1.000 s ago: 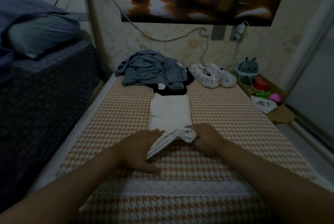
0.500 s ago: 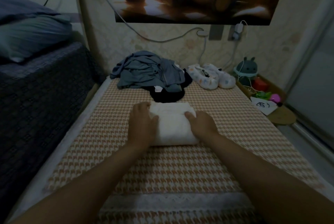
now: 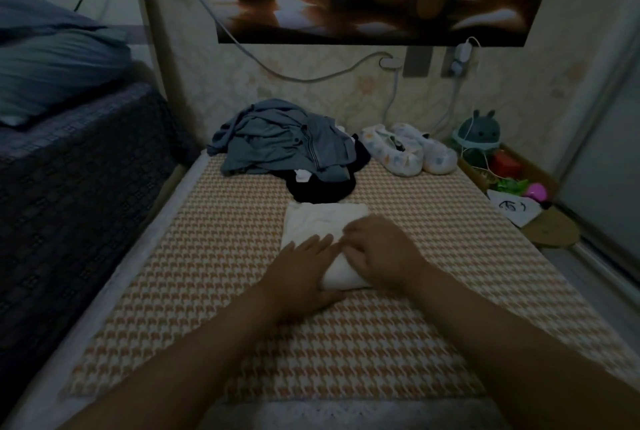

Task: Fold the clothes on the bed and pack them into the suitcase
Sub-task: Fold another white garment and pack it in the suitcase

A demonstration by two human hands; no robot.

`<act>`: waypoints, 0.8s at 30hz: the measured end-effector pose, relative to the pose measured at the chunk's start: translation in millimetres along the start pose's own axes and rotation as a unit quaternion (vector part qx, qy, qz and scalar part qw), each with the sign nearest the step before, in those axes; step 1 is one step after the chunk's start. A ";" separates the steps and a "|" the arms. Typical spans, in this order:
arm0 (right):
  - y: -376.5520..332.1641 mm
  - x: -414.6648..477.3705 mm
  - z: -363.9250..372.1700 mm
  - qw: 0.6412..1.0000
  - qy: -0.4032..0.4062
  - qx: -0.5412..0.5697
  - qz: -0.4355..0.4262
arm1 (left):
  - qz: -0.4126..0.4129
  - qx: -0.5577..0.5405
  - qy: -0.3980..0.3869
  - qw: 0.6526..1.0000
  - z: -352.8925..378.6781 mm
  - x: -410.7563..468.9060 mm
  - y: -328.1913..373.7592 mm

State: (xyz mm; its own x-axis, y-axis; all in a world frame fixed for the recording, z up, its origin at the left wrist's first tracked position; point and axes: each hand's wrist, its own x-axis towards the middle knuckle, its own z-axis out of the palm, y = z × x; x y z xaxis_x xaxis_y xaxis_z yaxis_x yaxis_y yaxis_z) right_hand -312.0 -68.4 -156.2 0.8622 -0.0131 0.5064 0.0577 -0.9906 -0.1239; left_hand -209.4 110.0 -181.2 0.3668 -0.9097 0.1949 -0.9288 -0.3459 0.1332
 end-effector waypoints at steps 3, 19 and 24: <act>7.6 -20.7 -1.5 0.974 -0.221 0.024 0.047 | 0.028 -0.020 0.041 0.999 2.6 -3.4 -15.7; -4.9 0.0 -62.0 0.894 -0.254 0.280 0.242 | -0.131 -0.283 -0.128 0.941 -89.0 -13.7 -18.2; -1.5 4.0 -40.8 0.905 -0.118 0.285 0.291 | -0.212 -0.306 -0.031 0.928 -72.4 -1.0 -31.7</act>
State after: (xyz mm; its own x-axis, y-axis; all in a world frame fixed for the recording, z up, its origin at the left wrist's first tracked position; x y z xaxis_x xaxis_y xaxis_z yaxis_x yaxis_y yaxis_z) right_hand -329.2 -72.5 -119.2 0.9096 -0.4147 0.0255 -0.2486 -0.5924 -0.7664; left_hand -176.5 138.5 -115.3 0.6705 -0.7399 -0.0547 -0.4908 -0.4976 0.7152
